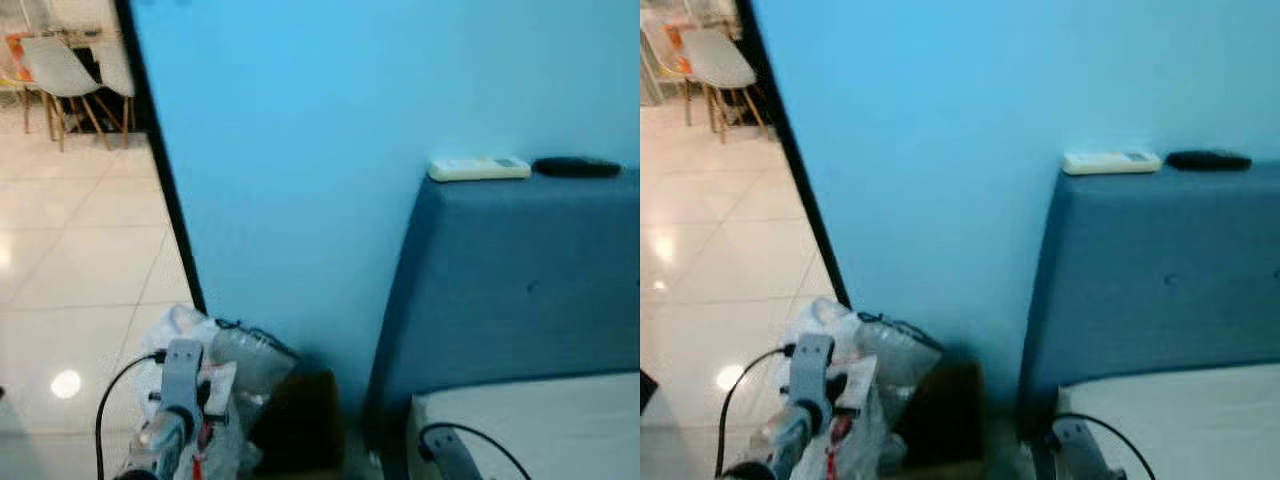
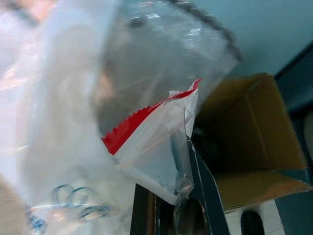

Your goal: Clean up the room

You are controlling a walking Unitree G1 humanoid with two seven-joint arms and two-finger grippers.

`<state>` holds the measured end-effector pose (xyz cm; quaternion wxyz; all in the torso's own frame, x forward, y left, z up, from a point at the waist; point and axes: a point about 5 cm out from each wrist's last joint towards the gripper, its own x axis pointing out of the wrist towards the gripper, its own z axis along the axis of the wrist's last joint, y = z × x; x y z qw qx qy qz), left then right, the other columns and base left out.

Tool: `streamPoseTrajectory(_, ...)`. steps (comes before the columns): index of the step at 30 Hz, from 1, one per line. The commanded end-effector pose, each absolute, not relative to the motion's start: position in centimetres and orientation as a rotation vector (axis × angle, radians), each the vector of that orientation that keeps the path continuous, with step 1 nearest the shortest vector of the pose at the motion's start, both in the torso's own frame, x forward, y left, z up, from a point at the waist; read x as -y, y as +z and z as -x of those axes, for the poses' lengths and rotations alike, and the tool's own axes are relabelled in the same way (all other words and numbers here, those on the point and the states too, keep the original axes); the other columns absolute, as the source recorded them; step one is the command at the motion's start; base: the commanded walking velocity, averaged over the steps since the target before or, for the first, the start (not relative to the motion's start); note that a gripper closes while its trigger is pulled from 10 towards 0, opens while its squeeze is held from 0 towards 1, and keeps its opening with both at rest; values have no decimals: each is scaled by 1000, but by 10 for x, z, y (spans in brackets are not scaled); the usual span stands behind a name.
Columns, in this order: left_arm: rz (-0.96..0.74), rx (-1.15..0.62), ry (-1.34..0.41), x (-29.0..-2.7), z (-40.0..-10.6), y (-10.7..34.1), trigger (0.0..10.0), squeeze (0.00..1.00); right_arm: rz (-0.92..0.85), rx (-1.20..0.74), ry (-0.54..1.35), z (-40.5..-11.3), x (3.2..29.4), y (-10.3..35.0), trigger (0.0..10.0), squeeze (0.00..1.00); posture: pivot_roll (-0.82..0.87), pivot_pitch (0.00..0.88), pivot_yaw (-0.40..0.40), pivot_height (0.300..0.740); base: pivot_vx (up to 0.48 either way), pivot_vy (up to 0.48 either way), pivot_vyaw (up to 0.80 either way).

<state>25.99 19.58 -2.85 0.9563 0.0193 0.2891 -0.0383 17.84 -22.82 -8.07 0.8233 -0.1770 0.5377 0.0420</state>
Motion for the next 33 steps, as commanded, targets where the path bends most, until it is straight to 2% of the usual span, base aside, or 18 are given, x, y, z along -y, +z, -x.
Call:
streamPoseTrajectory(1,-104,-613,-74,-203,-255,-31,10000,0,354,-1156,96,-175,224,-83,10000,0,-46,0,-19,740,0,0,0)
streamPoseTrajectory(7,-228,-649,-26,-214,-248,-36,10000,0,369,-1171,116,-171,223,-85,10000,0,-50,0,-16,715,0,0,0)
streamPoseTrajectory(12,-251,-649,-13,-215,-247,-36,10000,0,369,-1173,119,-170,223,-86,10000,0,-52,0,-17,705,0,0,0)
streamPoseTrajectory(22,-378,-588,20,-219,-255,-28,10000,0,360,-1175,131,-167,222,-87,10000,0,-56,17,-17,660,0,0,0)
streamPoseTrajectory(33,-368,-492,57,-221,-269,-13,10000,0,352,-1187,135,-160,221,-90,10000,0,-59,53,-20,615,0,0,0)
